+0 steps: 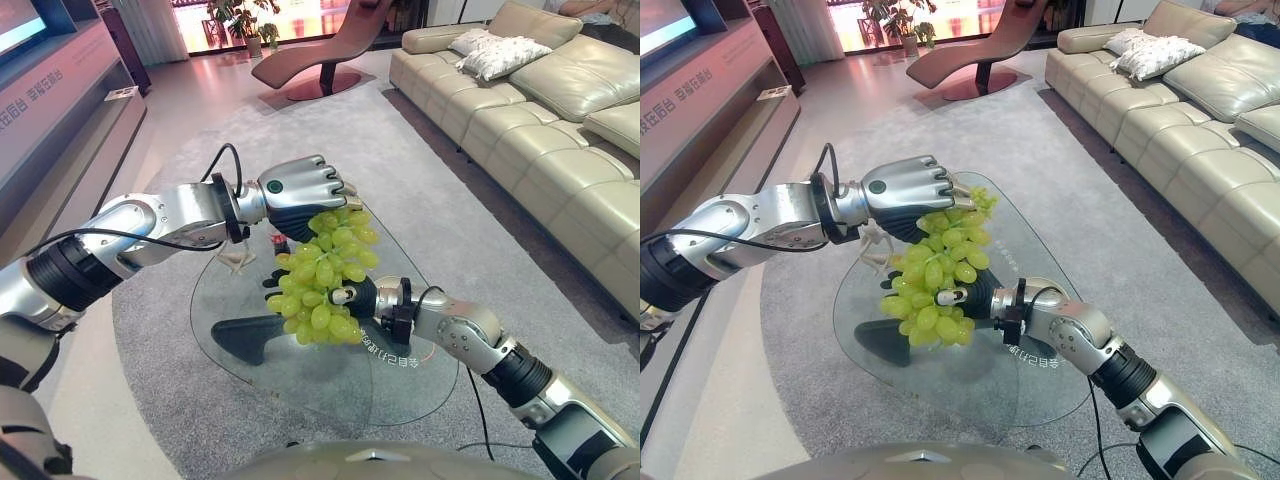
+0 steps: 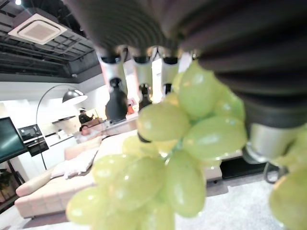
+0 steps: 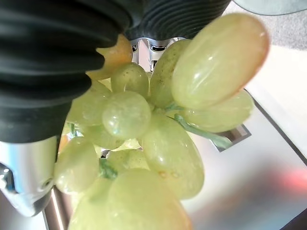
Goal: Pick up fruits into the plate
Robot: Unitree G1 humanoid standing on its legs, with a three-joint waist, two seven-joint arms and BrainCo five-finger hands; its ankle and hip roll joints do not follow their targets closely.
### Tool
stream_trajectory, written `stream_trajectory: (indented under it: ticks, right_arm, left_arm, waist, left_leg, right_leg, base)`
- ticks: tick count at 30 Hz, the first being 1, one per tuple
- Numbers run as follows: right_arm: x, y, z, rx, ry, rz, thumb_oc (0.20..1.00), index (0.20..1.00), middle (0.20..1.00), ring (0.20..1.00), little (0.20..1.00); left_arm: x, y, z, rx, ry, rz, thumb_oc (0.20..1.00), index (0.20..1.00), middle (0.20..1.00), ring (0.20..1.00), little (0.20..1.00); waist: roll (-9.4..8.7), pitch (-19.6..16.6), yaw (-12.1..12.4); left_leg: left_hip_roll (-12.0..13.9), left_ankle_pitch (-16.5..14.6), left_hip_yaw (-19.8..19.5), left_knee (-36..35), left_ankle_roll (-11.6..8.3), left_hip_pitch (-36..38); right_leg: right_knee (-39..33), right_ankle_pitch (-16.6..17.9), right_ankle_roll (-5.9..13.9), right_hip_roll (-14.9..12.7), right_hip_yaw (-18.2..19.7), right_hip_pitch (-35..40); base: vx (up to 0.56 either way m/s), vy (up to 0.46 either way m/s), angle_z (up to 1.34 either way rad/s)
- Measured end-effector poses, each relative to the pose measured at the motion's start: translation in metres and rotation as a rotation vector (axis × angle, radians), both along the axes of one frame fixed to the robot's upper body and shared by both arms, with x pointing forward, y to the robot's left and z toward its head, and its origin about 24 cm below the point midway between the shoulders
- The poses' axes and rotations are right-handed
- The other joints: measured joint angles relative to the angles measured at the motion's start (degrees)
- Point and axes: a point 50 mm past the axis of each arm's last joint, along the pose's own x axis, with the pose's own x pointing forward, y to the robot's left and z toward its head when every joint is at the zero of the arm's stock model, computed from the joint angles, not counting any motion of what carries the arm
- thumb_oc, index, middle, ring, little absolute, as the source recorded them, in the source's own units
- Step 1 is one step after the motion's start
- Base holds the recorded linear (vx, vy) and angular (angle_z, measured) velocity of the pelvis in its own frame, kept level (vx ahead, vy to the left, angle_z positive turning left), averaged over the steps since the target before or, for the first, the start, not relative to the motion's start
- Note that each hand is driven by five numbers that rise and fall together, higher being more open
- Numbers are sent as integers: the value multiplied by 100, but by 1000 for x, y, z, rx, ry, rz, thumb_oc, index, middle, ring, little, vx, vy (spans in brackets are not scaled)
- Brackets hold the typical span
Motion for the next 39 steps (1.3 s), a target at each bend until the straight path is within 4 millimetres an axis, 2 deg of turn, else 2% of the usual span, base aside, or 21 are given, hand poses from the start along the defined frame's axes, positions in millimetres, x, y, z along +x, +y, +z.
stream_trajectory:
  ticks: [4, 5, 6, 30, 31, 32, 33, 39]
  right_arm:
    - [-3, 4, -1, 12, 19, 10, 1000, 1000, 1000, 1000, 1000]
    - [-3, 5, -1, 14, 22, 11, 655, 655, 655, 655, 655]
    - [-3, 5, -1, 14, 23, 10, 200, 200, 200, 200, 200]
    - [-3, 8, -1, 26, 37, 4, 200, 200, 200, 200, 200]
    - [-3, 8, -1, 26, 37, 3, 200, 200, 200, 200, 200]
    - [-3, 8, -1, 26, 37, 3, 200, 200, 200, 200, 200]
    - [-3, 8, -1, 25, 37, 2, 200, 200, 200, 200, 200]
    - [-5, 6, -6, 9, 49, -20, 200, 200, 200, 200, 200]
  left_arm:
    - [0, -1, 0, 4, 3, -2, 200, 200, 200, 200, 200]
    - [0, -1, -1, 6, 4, -1, 200, 200, 200, 200, 200]
    - [0, -1, -1, 10, 6, 0, 200, 200, 200, 200, 200]
    - [6, 3, -3, 24, 18, 49, 200, 200, 200, 200, 200]
    - [6, 3, -3, 23, 19, 48, 539, 539, 539, 539, 539]
    - [6, 3, -3, 23, 19, 48, 539, 539, 539, 539, 539]
    - [6, 3, -3, 22, 20, 48, 1000, 1000, 1000, 1000, 1000]
    - [7, -2, 4, -38, 8, 42, 1000, 1000, 1000, 1000, 1000]
  waist:
    - [13, -9, -7]
    - [16, -10, -8]
    - [17, -11, -6]
    - [17, -14, -1]
    - [17, -14, -1]
    - [17, -14, 0]
    - [17, -14, -1]
    - [16, -15, 9]
  left_leg:
    - [1, 0, 1, 0, 0, 0]
    - [1, 0, 1, 0, 0, 0]
    - [1, 0, 0, 0, 0, 0]
    - [3, 0, -6, -1, 0, -4]
    - [3, 0, -7, -1, 0, -5]
    - [3, 0, -8, -1, 0, -5]
    - [3, 0, -9, -1, 0, -5]
    - [4, 0, -16, -1, 0, -16]
  right_leg:
    - [0, 0, 0, 1, 1, -1]
    - [0, 0, 0, 1, 1, -1]
    - [0, 0, 0, 2, 0, 0]
    - [0, 0, 0, 1, -10, 0]
    - [0, 0, 0, 1, -11, 0]
    - [0, 0, 0, 1, -12, 0]
    - [0, 0, 0, 1, -13, 0]
    - [0, 0, 0, 3, -22, -2]
  base:
    - [0, 0, 0]
    - [0, 0, 0]
    - [0, 0, 0]
    - [-3, 1, 0]
    - [0, 0, 0]
    - [0, 0, 0]
    - [0, 0, 0]
    - [0, 0, 0]
